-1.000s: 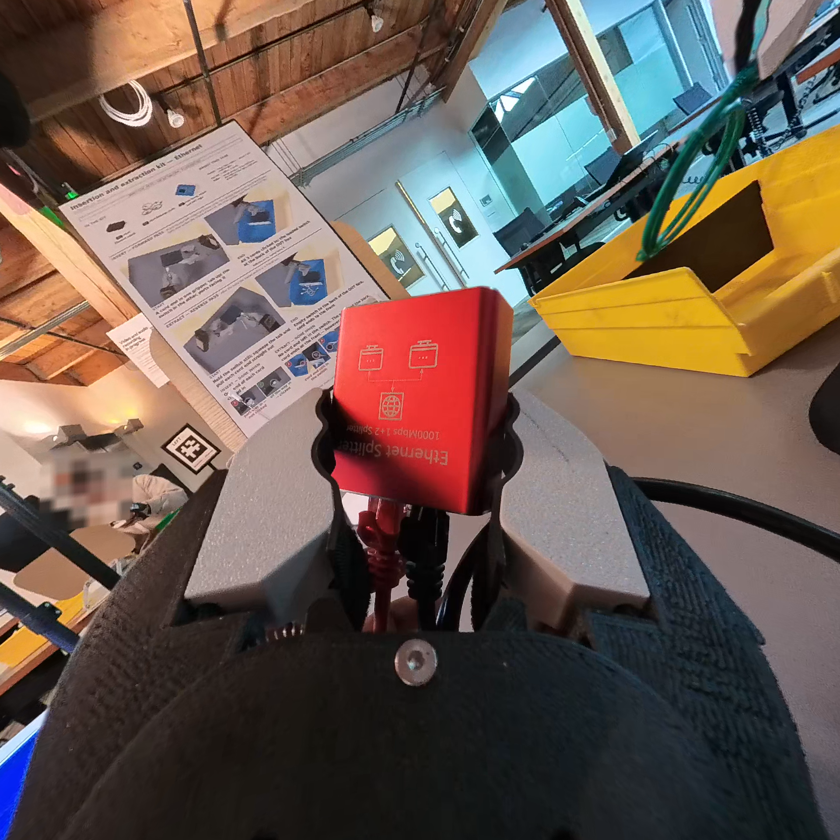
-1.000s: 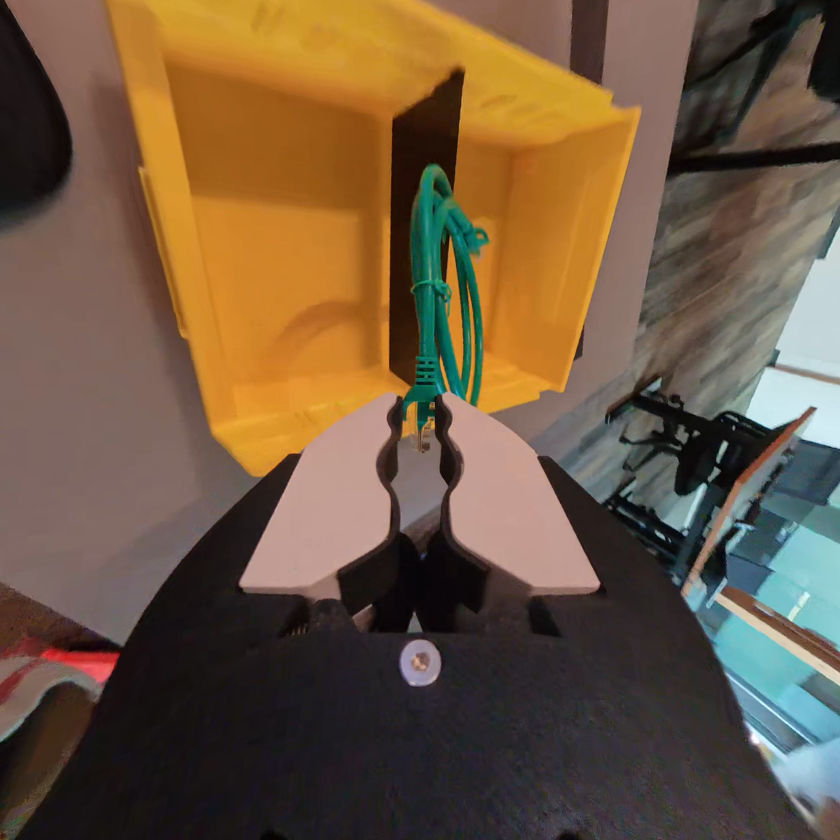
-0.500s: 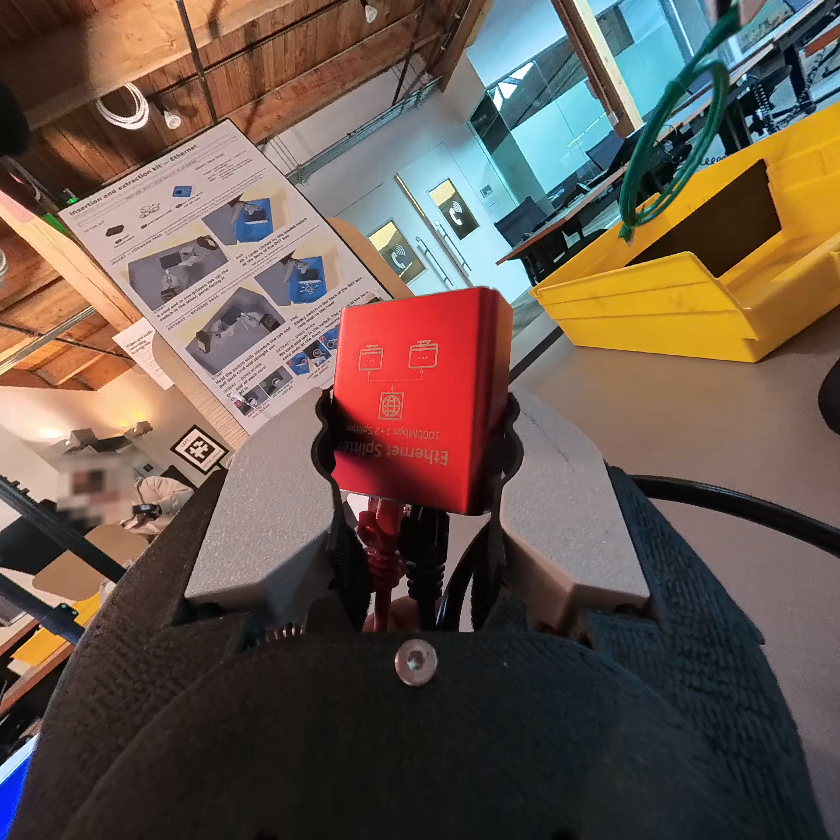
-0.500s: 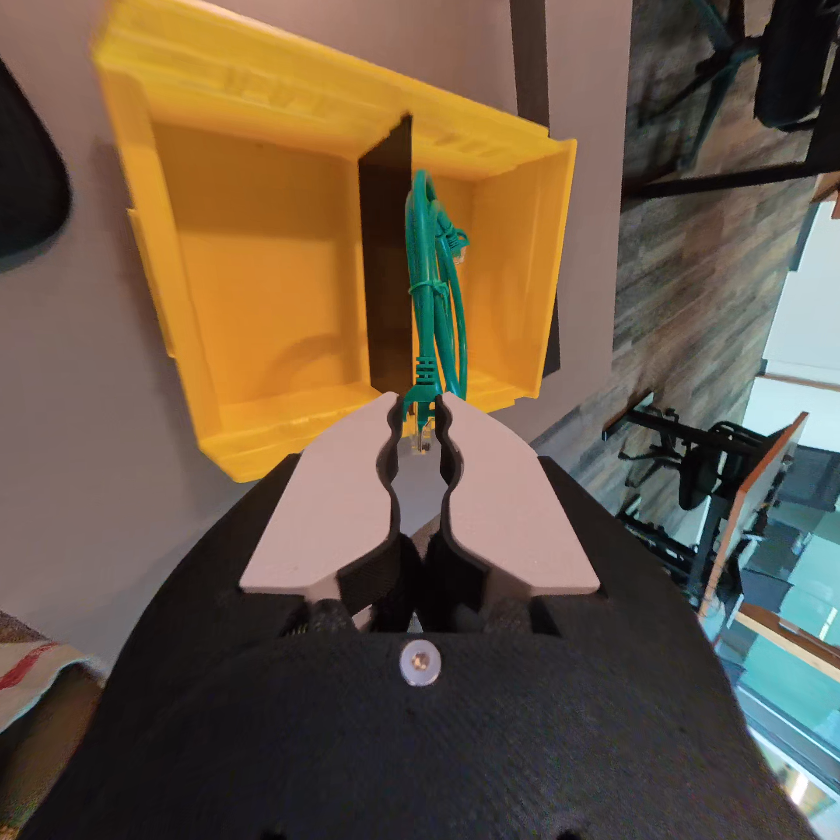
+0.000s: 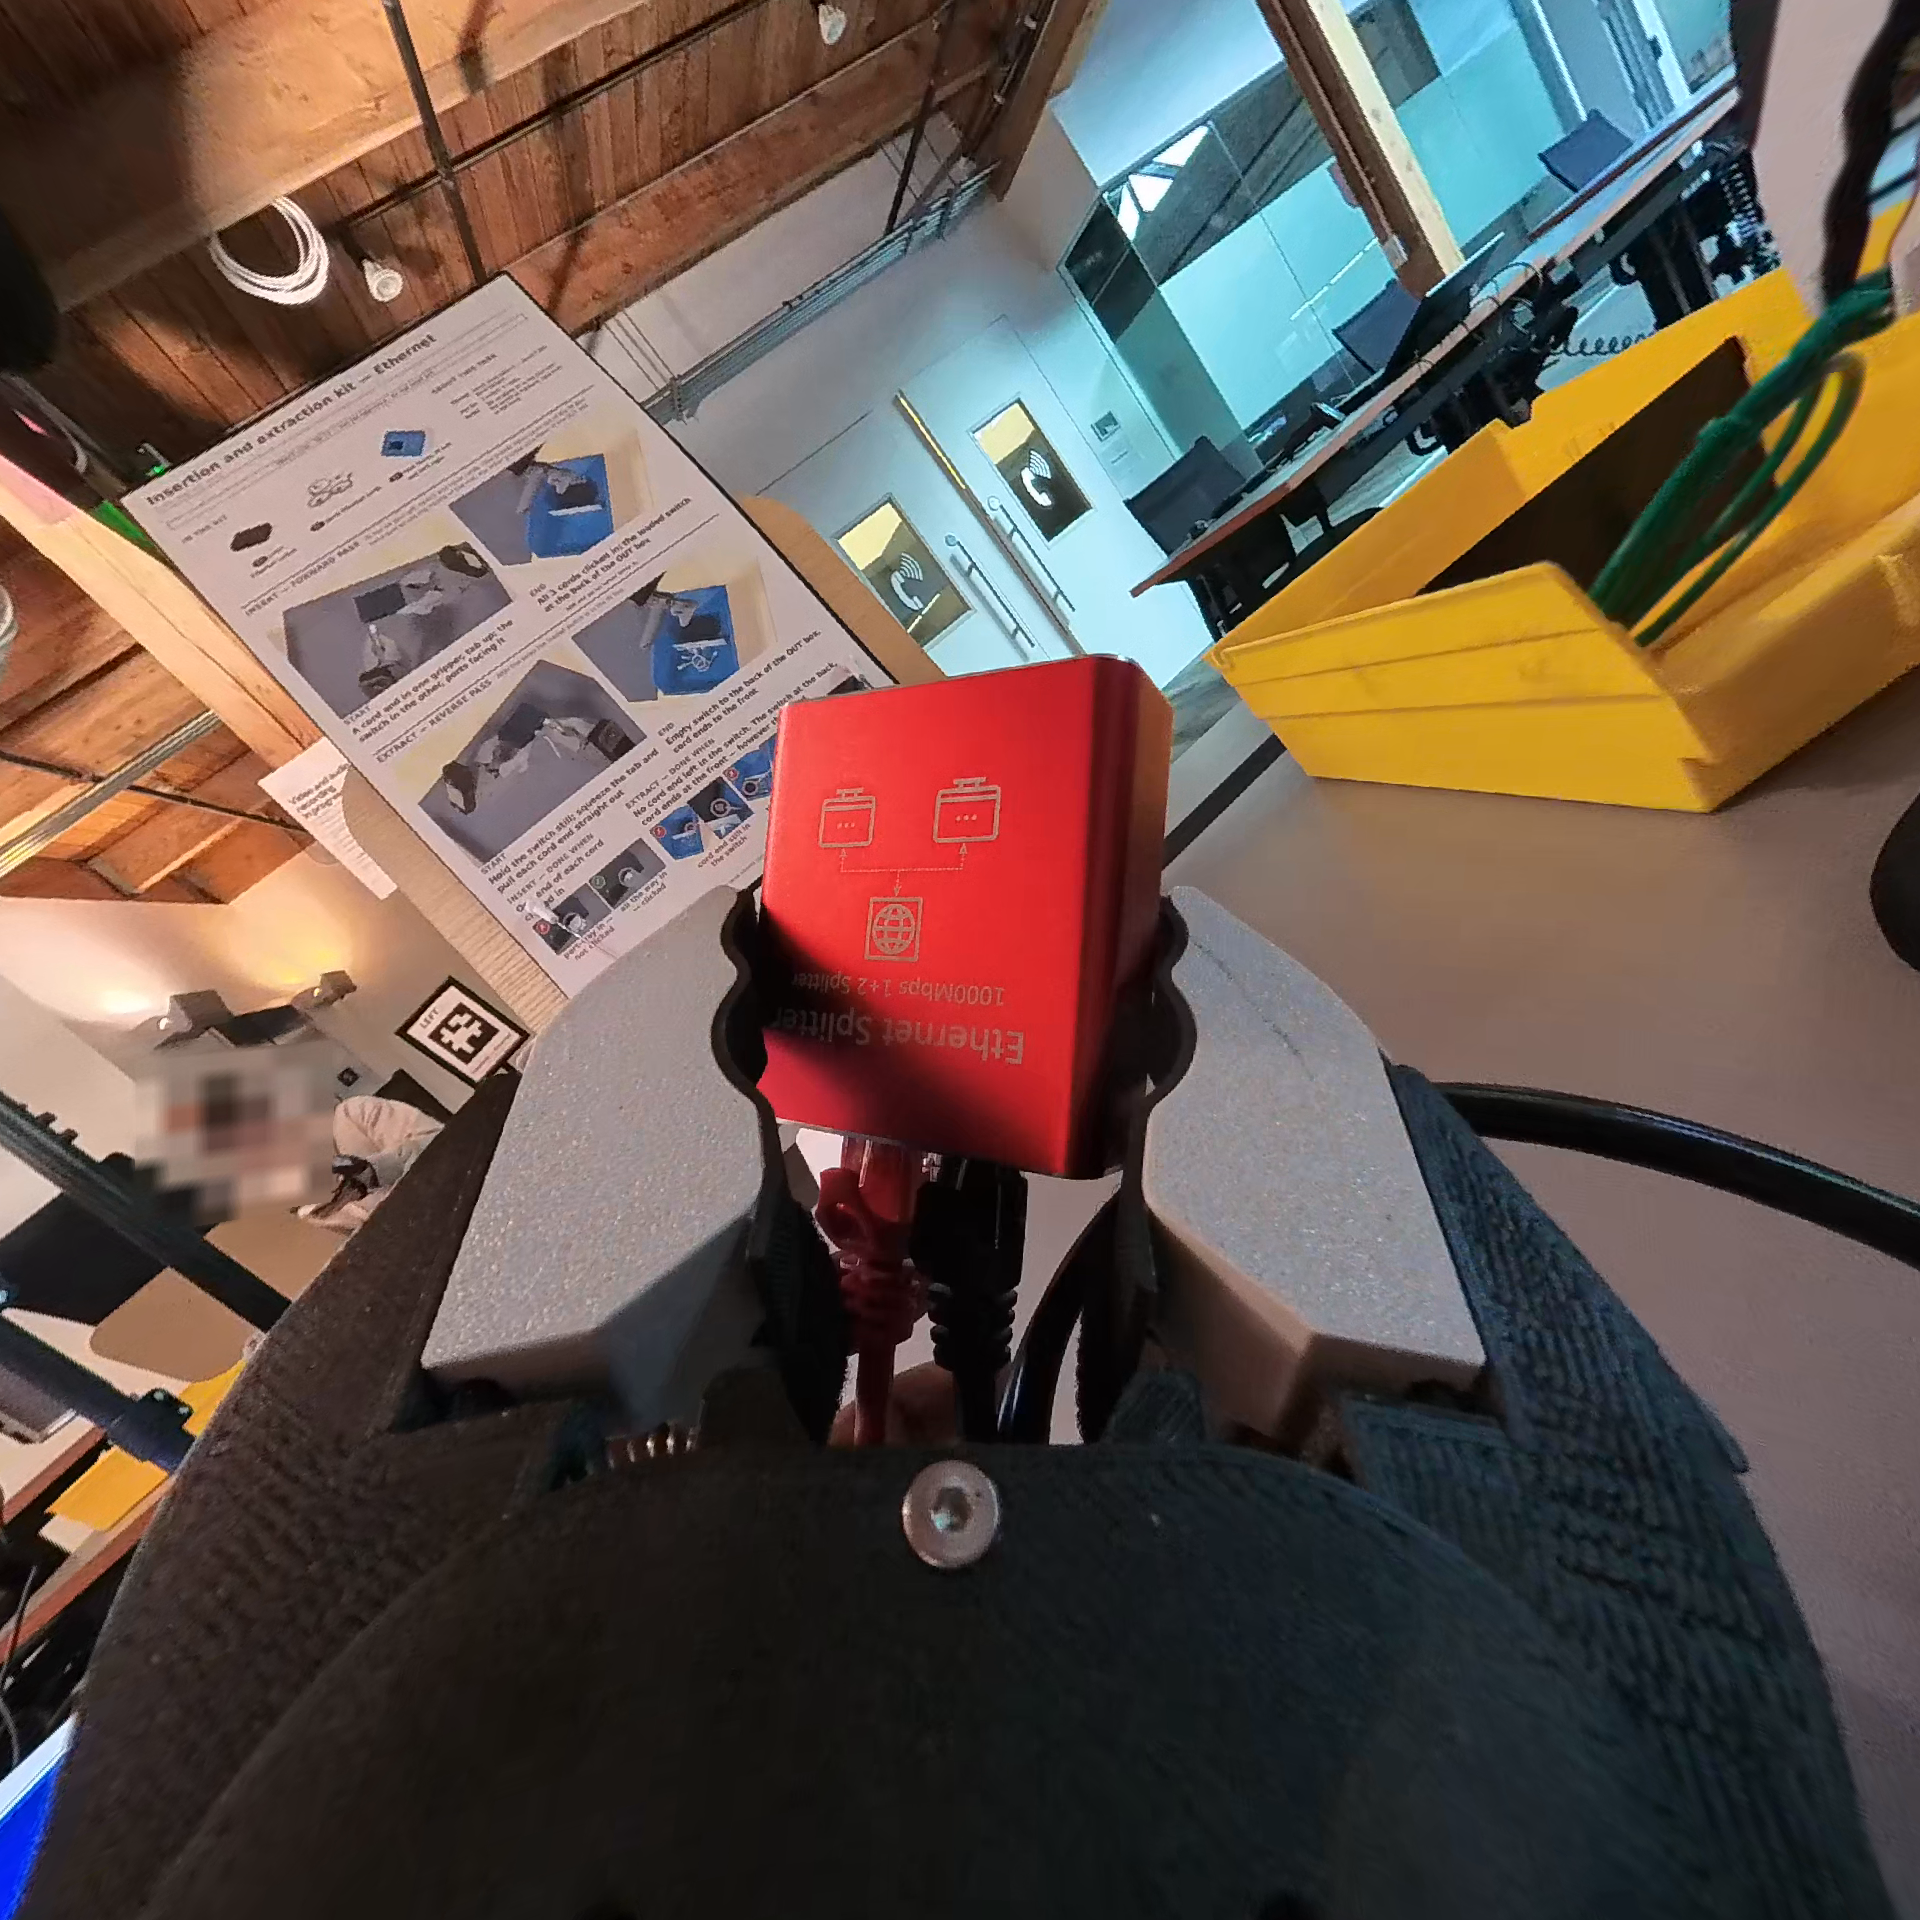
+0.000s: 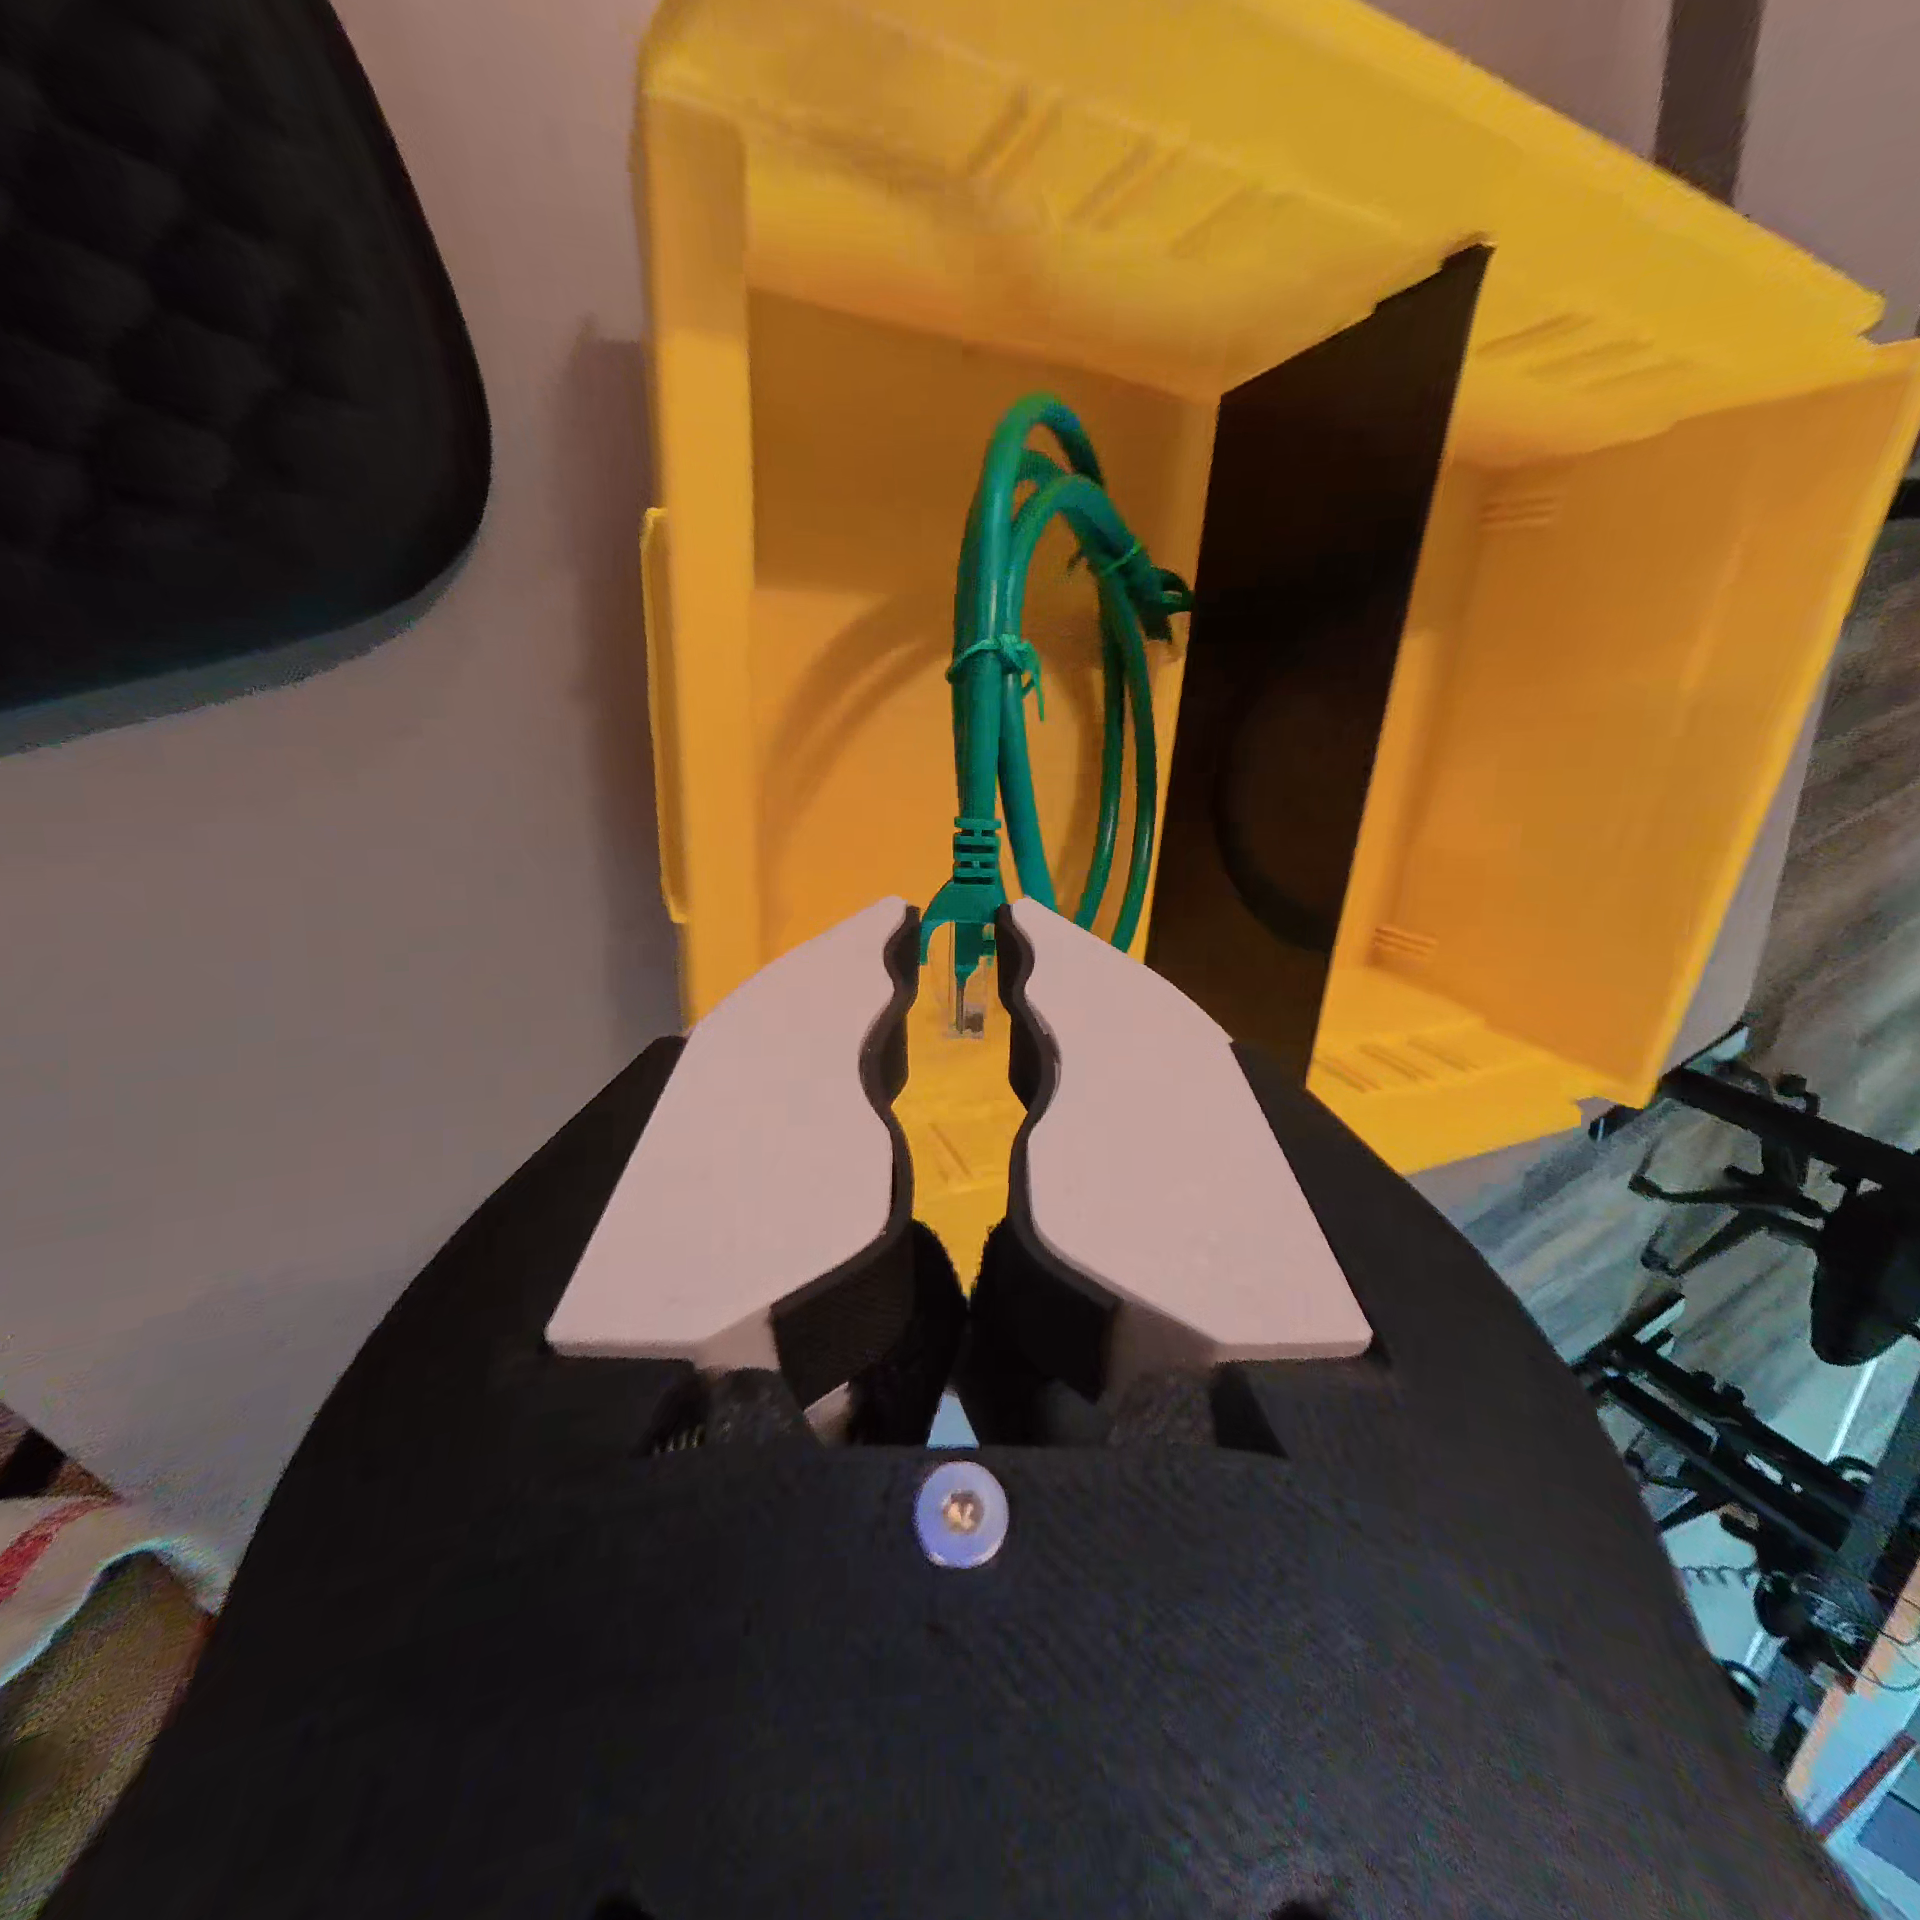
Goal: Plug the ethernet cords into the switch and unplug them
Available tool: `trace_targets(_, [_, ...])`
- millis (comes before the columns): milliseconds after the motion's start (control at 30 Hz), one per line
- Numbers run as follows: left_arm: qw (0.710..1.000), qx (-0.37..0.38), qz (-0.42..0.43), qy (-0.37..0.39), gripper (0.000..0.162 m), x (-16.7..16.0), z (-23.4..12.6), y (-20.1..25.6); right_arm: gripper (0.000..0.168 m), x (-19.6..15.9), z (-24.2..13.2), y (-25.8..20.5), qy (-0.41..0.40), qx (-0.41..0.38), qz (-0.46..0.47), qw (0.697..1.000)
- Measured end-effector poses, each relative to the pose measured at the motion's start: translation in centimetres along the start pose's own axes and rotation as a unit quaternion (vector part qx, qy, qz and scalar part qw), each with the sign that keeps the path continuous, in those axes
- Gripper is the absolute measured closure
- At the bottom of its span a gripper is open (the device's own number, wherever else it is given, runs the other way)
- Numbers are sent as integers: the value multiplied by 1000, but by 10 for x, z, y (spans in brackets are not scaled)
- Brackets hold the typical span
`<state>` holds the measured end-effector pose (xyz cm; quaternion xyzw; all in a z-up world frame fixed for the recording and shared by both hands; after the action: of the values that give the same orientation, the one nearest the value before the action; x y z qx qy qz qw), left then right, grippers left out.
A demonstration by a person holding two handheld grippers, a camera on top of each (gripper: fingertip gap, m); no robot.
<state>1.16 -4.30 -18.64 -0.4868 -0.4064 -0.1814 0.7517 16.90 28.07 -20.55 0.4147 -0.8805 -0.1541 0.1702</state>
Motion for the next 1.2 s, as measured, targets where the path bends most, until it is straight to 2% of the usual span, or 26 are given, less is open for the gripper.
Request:
trace_targets(133, [1000, -5, 6, 0, 90, 0, 1, 3, 145, 2, 7, -10, 14, 42, 42, 998])
trace_targets(233, [1000, -8, 9, 1, 90, 0, 1, 4, 133, -1, 4, -6, 26, 31, 73, 997])
trace_targets(467, [1000, -12, 12, 0, 90, 0, 2, 6, 112, 24, -28, 15, 172, -32, 161, 971])
trace_targets(533, [1000, -15, 16, -1, 90, 0, 3, 7, 110, 61, -46, 11, 285, -13, 191, 939])
trace_targets(600, [1000, -16, 20, -2, 90, 0, 3, 9, 103, 109, -65, -4, 416, 37, 215, 883])
trace_targets(667, [1000, -18, 24, -2, 91, 0, 4, 10, 98, 153, -70, -26, 486, 109, 234, 835])
trace_targets(700, [999, -19, 26, -2, 91, 0, 4, 10, 91, 174, -68, -39, 507, 140, 238, 816])
trace_targets(800, [999, -22, 34, 1, 91, 1, 3, 12, 89, 229, -51, -72, 539, 212, 253, 775])
trace_targets(933, [998, -40, 55, 11, 90, 4, 2, 20, 104, 270, -34, -76, 561, 260, 291, 730])
trace_targets(1000, [996, -55, 66, 23, 90, 7, 1, 25, 115, 279, -28, -69, 546, 269, 299, 735])
trace_targets(1067, [994, -73, 77, 36, 90, 11, 0, 31, 122, 285, -20, -71, 511, 281, 281, 762])
trace_targets(1100, [993, -75, 81, 37, 90, 11, 0, 32, 129, 287, -20, -75, 505, 296, 265, 766])
trace_targets(1200, [991, -93, 80, 57, 91, 14, -3, 35, 135, 282, -20, -76, 506, 276, 248, 779])
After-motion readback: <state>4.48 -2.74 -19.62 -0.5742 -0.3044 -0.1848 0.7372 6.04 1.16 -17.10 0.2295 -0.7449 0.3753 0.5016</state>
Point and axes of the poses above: each gripper's, where its closed fingertips meet, z out along the fingers, x out of its top, y = z × x across the jaws, the point moved 4 cm from there along -z, back along the fingers, and after that the axes turned 3 degrees about -z, right-handed, at the moved point
